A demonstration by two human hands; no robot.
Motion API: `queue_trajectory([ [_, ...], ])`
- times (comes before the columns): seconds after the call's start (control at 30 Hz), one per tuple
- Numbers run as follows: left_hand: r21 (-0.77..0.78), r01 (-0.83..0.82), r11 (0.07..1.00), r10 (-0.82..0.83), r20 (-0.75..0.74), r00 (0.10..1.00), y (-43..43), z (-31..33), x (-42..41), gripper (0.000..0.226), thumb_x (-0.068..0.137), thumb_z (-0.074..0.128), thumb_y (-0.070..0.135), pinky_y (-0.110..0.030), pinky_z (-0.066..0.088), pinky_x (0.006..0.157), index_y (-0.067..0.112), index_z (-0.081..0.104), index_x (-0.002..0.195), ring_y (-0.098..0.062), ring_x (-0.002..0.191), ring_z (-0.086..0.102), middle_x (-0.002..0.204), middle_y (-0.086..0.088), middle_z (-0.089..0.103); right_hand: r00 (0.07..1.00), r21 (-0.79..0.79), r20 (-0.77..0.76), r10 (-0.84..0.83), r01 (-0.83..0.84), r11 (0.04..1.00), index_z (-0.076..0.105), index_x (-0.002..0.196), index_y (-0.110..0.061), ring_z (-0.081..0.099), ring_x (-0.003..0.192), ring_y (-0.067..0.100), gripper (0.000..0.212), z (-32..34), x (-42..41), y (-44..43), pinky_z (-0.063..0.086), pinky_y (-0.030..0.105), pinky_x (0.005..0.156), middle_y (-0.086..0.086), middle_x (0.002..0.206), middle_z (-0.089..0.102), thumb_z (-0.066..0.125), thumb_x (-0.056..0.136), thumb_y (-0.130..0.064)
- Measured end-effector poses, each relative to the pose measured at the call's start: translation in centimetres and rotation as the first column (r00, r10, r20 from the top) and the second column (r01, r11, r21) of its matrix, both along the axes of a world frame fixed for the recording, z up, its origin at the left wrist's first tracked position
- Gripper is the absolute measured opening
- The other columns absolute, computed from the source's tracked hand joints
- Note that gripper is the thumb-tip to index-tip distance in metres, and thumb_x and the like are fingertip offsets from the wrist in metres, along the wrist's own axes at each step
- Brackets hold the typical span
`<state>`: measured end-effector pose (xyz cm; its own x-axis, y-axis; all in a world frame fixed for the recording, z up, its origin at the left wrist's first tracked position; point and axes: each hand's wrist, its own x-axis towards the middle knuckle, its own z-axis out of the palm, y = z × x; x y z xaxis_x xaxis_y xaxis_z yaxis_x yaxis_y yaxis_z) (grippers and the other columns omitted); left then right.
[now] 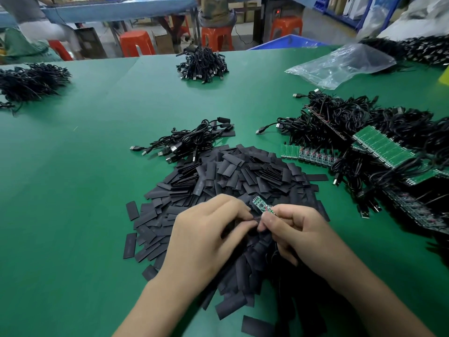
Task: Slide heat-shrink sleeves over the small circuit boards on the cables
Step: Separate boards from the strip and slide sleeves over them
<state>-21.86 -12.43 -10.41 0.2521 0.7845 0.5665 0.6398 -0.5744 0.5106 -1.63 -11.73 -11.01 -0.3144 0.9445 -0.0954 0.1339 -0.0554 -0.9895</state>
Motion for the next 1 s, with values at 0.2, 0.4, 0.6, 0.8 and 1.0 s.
queue_trajectory([
  [0.2, 0.000, 0.036, 0.999, -0.036, 0.022, 0.999, 0.3, -0.7, 0.1, 0.017, 0.090, 0.078, 0.033, -0.030, 0.057, 0.079, 0.018, 0.077, 0.097, -0.003, 0.096, 0.069, 0.101, 0.014, 0.073, 1.000, -0.001, -0.029, -0.007, 0.007, 1.000, 0.064, 0.081, -0.010, 0.034, 0.040, 0.010, 0.019, 0.0, 0.1, -0.1, 0.029, 0.022, 0.044, -0.002, 0.049, 0.043, 0.065, 0.099, -0.016],
  [0.4, -0.094, -0.009, 0.996, 0.018, 0.096, 0.995, 0.5, -0.7, 0.2, 0.027, 0.085, 0.082, 0.031, -0.018, 0.052, 0.085, 0.019, 0.080, 0.109, 0.000, 0.094, 0.068, 0.101, 0.014, 0.073, 1.000, 0.088, 0.000, -0.026, 0.026, 0.996, 0.066, 0.082, -0.016, 0.037, 0.045, 0.015, 0.035, 0.1, -0.1, -0.1, 0.032, 0.026, 0.046, 0.003, 0.056, 0.040, 0.050, 0.107, -0.035],
  [0.6, -0.182, -0.045, 0.982, 0.094, 0.268, 0.959, 1.0, -0.5, -0.6, 0.021, 0.080, 0.082, 0.023, -0.014, 0.049, 0.087, 0.021, 0.082, 0.101, -0.003, 0.097, 0.071, 0.099, 0.015, 0.076, 0.997, 0.146, 0.060, -0.047, 0.038, 0.989, 0.067, 0.083, -0.022, 0.044, 0.045, 0.018, 0.043, -0.3, 0.0, 0.1, 0.039, 0.030, 0.048, 0.003, 0.058, 0.044, 0.037, 0.104, -0.043],
  [0.8, -0.163, -0.046, 0.985, 0.089, 0.272, 0.958, 1.1, -0.6, -0.5, 0.020, 0.079, 0.083, 0.017, -0.016, 0.051, 0.087, 0.019, 0.082, 0.099, -0.005, 0.096, 0.071, 0.099, 0.013, 0.076, 0.999, 0.135, 0.052, 0.007, -0.014, 0.991, 0.064, 0.074, -0.018, 0.042, 0.039, 0.022, 0.044, -0.2, -0.1, 0.1, 0.037, 0.031, 0.046, 0.001, 0.052, 0.046, 0.041, 0.104, -0.040],
  [1.0, -0.110, -0.061, 0.992, 0.086, 0.235, 0.968, 0.9, -0.7, -0.6, 0.018, 0.081, 0.082, 0.017, -0.015, 0.051, 0.082, 0.018, 0.082, 0.099, -0.005, 0.091, 0.070, 0.098, 0.009, 0.075, 0.998, 0.058, 0.007, 0.061, -0.062, 0.996, 0.062, 0.069, -0.012, 0.037, 0.039, 0.020, 0.046, 0.0, -0.1, 0.0, 0.031, 0.025, 0.040, 0.002, 0.052, 0.040, 0.044, 0.102, -0.039],
])
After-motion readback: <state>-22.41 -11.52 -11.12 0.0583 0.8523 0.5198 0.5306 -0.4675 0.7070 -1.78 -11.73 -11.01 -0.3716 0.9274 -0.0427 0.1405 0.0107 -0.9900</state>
